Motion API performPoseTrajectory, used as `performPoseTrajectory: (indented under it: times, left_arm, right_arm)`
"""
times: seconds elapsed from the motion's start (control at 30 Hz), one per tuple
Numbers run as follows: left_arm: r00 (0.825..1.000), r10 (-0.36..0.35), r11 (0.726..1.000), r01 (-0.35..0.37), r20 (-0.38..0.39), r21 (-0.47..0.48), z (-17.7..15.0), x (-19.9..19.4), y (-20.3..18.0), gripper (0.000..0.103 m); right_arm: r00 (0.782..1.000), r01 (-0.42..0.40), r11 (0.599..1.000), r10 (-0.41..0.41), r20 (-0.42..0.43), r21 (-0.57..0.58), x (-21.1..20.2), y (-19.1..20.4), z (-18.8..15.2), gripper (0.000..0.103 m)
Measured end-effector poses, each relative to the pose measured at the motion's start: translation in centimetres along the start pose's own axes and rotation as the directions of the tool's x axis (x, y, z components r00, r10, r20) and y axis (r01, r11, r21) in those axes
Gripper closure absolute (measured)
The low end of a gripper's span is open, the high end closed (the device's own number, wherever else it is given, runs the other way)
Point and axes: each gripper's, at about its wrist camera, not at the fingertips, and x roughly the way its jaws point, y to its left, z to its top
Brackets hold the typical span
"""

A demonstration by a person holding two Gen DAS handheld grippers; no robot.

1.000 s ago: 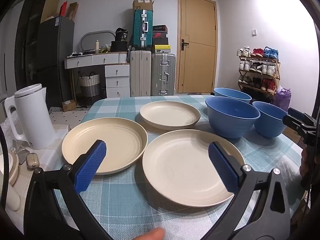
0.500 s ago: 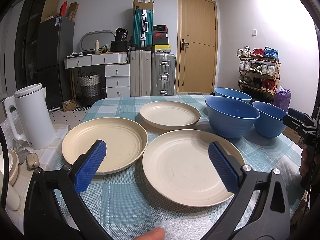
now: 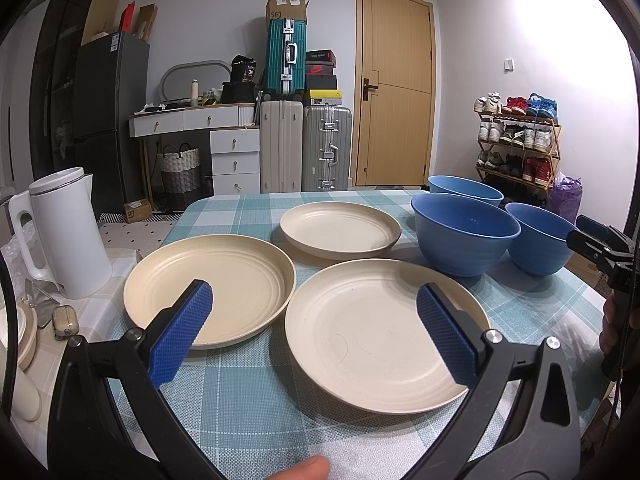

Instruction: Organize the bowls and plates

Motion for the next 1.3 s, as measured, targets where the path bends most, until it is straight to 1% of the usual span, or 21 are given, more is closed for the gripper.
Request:
performPoseTrajectory:
  times: [0.73, 0.83, 0.93, 1.3]
  left_arm:
    - [1.0, 0.003, 1.0, -0.003, -0.002, -0.007, -0.05, 0.03, 0.09, 0.001]
    - [1.0, 0.009, 1.0, -0.01, -0.006, -0.013, 0.02, 0.68, 0.62, 0.001]
    - [1.0, 0.01, 1.0, -0.01, -0.009, -0.014, -0.02, 0.39, 0.03, 0.001]
    - [1.0, 0.009, 1.0, -0.009, -0.008, -0.015, -0.01, 0.39, 0.1, 0.001]
  right_arm:
    - [1.0, 0.002, 1.0, -0.002, -0.006, 0.0, 0.08, -0.17, 0.14, 0.0]
    - [1.0, 0.005, 1.0, -0.005, -0.009, 0.002, 0.03, -0.14, 0.11, 0.0]
    - [1.0, 0.006, 1.0, -0.006, -0.008, 0.002, 0.09, -0.14, 0.02, 0.0]
    - [1.0, 0.007, 1.0, -0.007, -0.001, 0.003, 0.04, -0.31, 0.04, 0.0]
